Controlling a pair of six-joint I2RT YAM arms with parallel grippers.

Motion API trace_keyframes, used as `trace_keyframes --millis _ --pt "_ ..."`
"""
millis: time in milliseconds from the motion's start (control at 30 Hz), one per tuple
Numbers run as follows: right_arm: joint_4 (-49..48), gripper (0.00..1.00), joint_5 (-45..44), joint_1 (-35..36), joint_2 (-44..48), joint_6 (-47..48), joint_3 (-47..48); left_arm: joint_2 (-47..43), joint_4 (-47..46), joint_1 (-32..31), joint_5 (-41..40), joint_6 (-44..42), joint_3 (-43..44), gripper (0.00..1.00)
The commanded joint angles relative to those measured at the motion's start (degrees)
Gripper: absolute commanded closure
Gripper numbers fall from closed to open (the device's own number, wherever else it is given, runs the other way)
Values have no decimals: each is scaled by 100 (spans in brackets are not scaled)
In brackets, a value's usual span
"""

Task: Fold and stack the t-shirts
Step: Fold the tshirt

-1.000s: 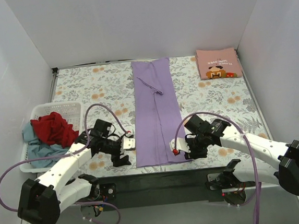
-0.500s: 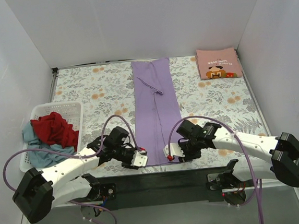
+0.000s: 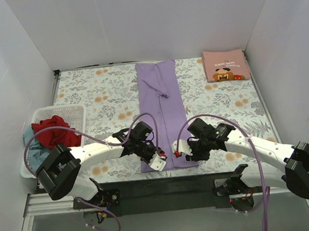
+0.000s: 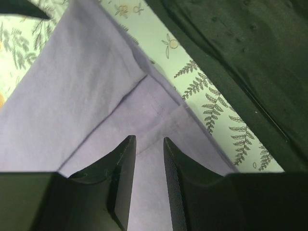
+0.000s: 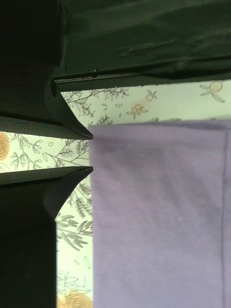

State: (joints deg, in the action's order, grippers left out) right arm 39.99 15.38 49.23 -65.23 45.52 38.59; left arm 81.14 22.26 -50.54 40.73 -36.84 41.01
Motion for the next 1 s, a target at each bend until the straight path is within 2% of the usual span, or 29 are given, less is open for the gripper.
trace_keyframes --millis 0,167,367,533,767,900,967 --pt "132 65 159 -352 274 -131 114 251 374 -148 181 -963 345 71" --pt "202 65 141 -835 485 -61 122 604 875 -245 190 -1422 644 69" --pt "255 65 150 -1003 529 -17 123 1096 1613 -316 120 -1818 1092 67" --pt "247 65 124 -1030 529 1 88 1298 1755 -368 14 -1862 1251 67" --pt "264 65 88 -1074 529 27 61 1466 2081 -430 -48 -1959 1418 78" --pt "255 65 360 -1074 529 1 166 1282 1976 -430 14 -1871 1392 90" --pt "246 65 492 -1074 372 -191 393 1027 1757 -430 84 -1739 1234 91"
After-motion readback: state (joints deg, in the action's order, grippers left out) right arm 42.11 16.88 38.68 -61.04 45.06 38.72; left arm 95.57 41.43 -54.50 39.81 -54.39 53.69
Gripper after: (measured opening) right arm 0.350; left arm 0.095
